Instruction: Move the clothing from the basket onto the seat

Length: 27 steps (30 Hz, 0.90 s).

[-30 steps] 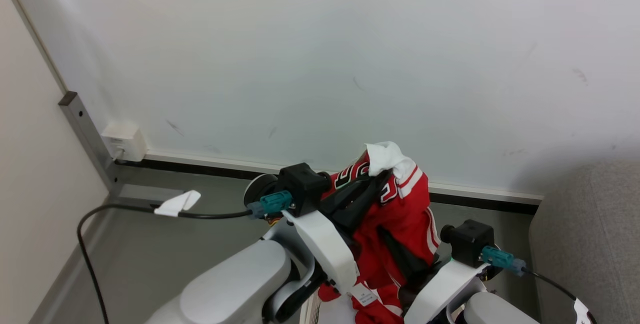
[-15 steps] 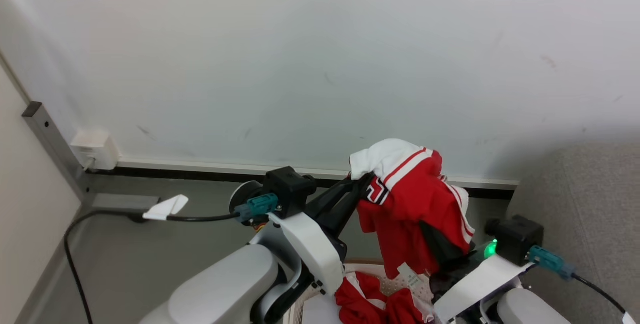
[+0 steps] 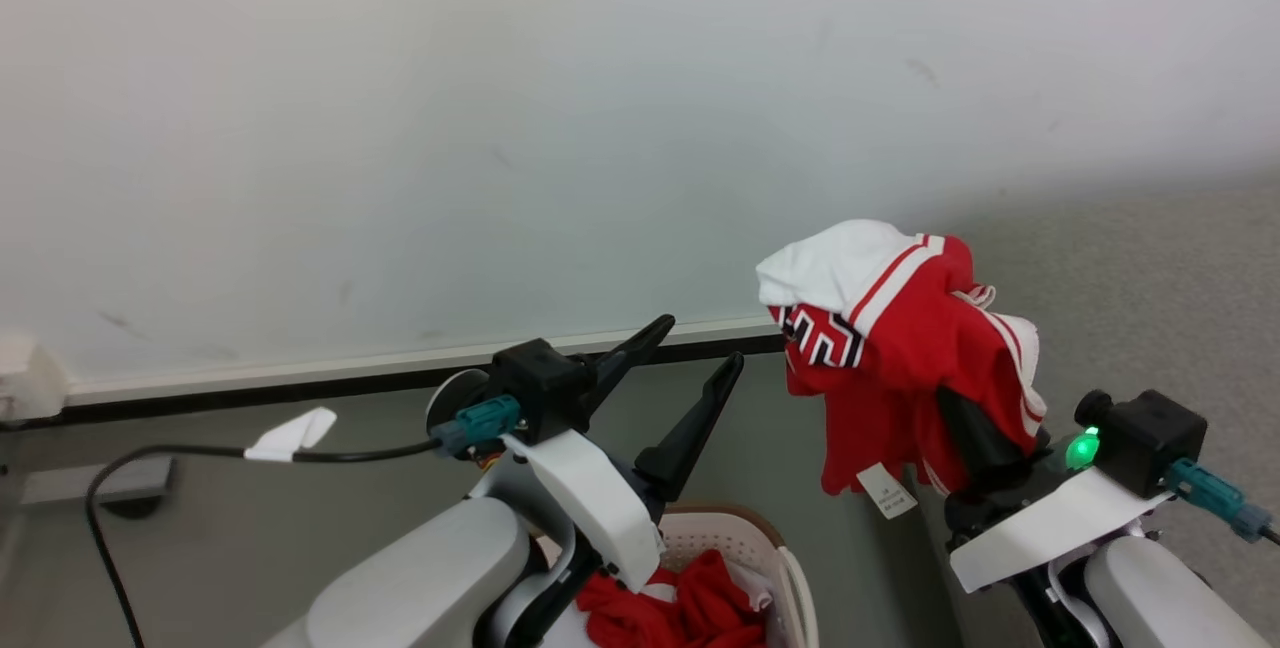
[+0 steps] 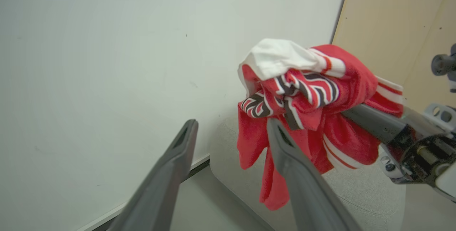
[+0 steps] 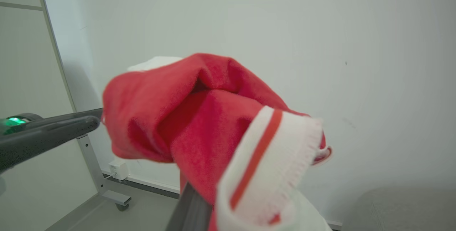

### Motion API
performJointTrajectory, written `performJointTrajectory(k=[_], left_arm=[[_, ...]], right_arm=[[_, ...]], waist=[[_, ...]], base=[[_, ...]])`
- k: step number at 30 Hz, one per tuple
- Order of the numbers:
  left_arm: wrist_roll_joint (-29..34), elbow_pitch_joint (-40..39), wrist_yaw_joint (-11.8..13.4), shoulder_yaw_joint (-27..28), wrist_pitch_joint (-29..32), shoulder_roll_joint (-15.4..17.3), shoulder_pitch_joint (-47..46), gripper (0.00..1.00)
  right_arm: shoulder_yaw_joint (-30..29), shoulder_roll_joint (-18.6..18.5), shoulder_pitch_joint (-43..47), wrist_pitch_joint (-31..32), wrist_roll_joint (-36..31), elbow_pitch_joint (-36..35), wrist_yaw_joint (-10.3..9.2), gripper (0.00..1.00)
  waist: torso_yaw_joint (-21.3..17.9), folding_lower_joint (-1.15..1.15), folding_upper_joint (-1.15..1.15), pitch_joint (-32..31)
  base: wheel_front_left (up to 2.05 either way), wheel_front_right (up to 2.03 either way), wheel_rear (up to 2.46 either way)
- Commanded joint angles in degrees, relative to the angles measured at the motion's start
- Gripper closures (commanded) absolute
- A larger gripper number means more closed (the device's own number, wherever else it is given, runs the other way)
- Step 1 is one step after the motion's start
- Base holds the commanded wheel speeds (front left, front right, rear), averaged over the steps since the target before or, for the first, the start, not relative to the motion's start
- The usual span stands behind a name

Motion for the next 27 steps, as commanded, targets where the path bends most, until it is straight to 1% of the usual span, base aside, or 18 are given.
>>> performJointTrajectory(k=[1, 9, 15, 20, 27], left_arm=[[-0.07, -0.39, 0.22, 0.23, -0.55, 0.65, 0.96, 0.0], [0.36, -1.14, 0.8, 0.86, -1.61, 1.49, 2.07, 0.0], [1.93, -0.94, 0.99, 0.42, -2.16, 1.88, 2.47, 0.0], [2.24, -0.59, 0.6, -0.02, -2.22, 1.96, 2.89, 0.0], [2.47, -0.66, 0.34, -0.56, -2.12, 1.76, 2.54, 0.0]], right_arm=[[-1.05, -1.09, -0.53, -0.01, -0.91, -0.91, -0.12, 1.0], [-4.9, -3.81, 0.4, -0.02, -2.36, -3.9, -0.12, 1.0], [-7.4, -4.4, 2.54, -0.01, -3.22, -5.6, -0.12, 1.0], [-9.35, -3.97, 4.22, -0.02, -3.5, -6.5, -0.12, 1.0], [-10.44, -4.01, 4.75, -0.02, -4.02, -7.08, -0.12, 1.0]], waist=[[-4.62, 0.0, -0.01, 0.66], [-13.28, 0.0, -0.01, 1.65], [-18.05, 0.0, -0.01, 2.62], [-20.46, 0.0, -0.01, 3.33], [-21.21, 0.0, -0.01, 4.36]], base=[[0.0, 0.0, 0.0], [0.0, 0.0, 0.0], [0.0, 0.0, 0.0], [0.0, 0.0, 0.0], [0.0, 0.0, 0.0]])
